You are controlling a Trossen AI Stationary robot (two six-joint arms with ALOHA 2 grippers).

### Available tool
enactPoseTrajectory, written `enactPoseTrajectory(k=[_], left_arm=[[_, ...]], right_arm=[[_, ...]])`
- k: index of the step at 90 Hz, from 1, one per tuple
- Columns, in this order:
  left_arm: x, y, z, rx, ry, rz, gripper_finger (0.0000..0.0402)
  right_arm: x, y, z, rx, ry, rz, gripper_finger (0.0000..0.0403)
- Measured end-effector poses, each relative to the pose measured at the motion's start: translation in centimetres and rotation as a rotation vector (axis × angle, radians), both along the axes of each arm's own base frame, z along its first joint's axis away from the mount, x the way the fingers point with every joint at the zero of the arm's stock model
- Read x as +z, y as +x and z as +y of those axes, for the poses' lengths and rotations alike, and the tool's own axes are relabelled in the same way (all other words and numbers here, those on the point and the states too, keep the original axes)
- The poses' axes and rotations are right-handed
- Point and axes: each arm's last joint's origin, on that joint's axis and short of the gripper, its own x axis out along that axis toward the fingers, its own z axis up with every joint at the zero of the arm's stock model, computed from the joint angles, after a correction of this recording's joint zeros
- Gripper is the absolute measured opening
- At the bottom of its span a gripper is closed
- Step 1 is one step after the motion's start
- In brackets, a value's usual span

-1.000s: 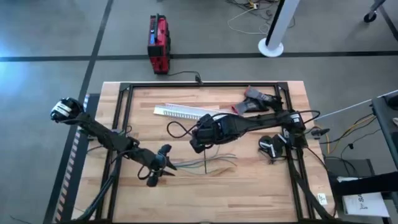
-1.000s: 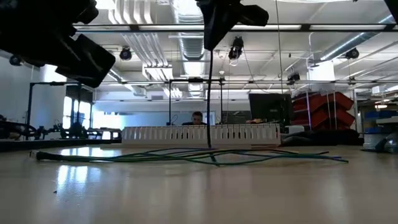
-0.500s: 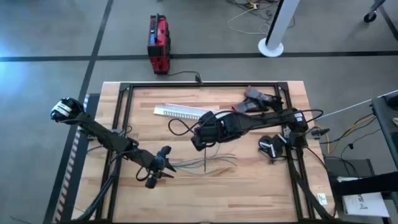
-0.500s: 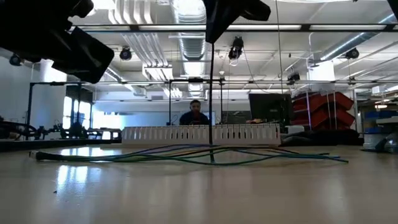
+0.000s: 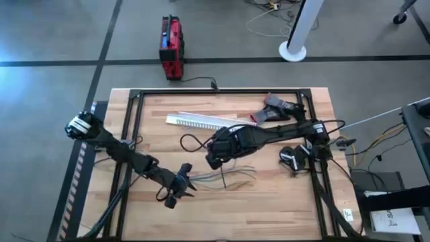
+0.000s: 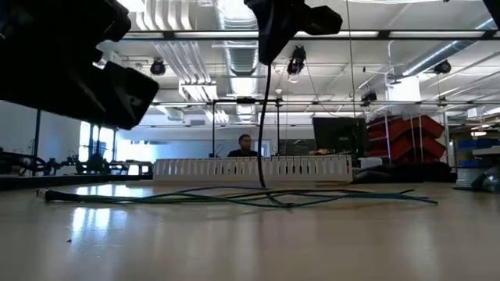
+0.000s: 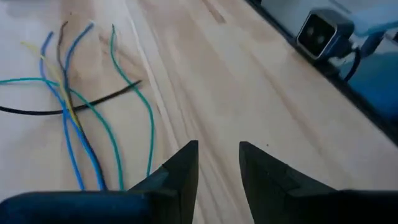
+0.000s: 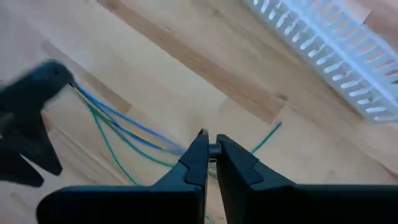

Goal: Ziptie cables
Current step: Insert the black ziptie on the cable wires

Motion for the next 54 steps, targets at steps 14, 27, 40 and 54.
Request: enactPoseTrajectory(k=[14, 27, 40, 54], left_arm=[[-0.4, 0.9, -0.5, -0.018, 0.034, 0.002, 0.0098], [-0.7, 1.6, -0.7, 0.028, 0.089, -0.01, 0.0099], [-1.6, 2.6, -1.1, 0.041, 0.148, 0.002, 0.0112], [-2.4, 4.0, -1.9, 0.045, 0.173, 0.014, 0.0129]], right_arm=[[1.1, -0.5, -0.4, -0.016, -0.051, -0.028, 0.0007], [1.6, -0.8, -0.5, -0.023, -0.061, -0.034, 0.0007], [1.7, -0.9, -0.7, -0.03, -0.062, -0.042, 0.0007], [1.7, -0.8, -0.8, -0.034, -0.064, -0.041, 0.0007]])
